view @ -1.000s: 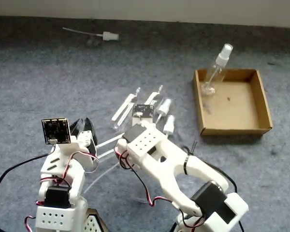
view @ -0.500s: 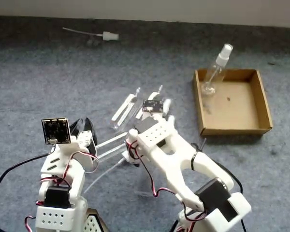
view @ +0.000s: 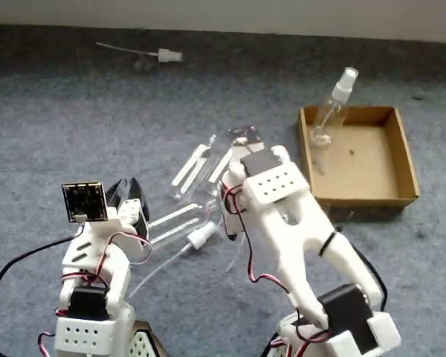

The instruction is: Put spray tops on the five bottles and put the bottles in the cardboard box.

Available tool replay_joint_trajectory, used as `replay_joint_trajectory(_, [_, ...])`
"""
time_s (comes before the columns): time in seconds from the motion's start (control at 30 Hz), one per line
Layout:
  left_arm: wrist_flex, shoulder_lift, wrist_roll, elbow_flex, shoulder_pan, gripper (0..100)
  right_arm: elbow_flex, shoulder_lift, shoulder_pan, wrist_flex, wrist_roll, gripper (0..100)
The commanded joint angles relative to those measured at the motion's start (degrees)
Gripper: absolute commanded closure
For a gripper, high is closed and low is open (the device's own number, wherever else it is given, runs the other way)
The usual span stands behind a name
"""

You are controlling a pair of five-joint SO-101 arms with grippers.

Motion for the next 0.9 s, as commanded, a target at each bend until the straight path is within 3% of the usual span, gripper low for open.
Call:
replay_joint_trajectory(0.0, [-1.8,-0.2,-0.5,-0.6,-0.3,99,-9.5,-10.2,3.7,3.6,2.3,97.2])
replay_joint_trajectory(0.2, [-1.8,-0.2,-0.5,-0.5,-0.3,99,-11.6,-23.3,8.7,3.7,4.0,96.9])
replay_joint_trajectory(0.4, [-1.8,-0.2,-0.5,-0.5,-0.3,99,-10.8,-34.2,11.4,4.8,18.8,96.9])
replay_joint_trajectory(0.6, [-1.8,-0.2,-0.5,-0.5,-0.2,99,1.2,-37.0,13.2,5.0,31.3,96.7])
replay_joint_trajectory(0.87, [-1.8,-0.2,-0.5,-0.4,-0.2,99,19.5,-29.2,18.9,-11.8,42.1,96.7])
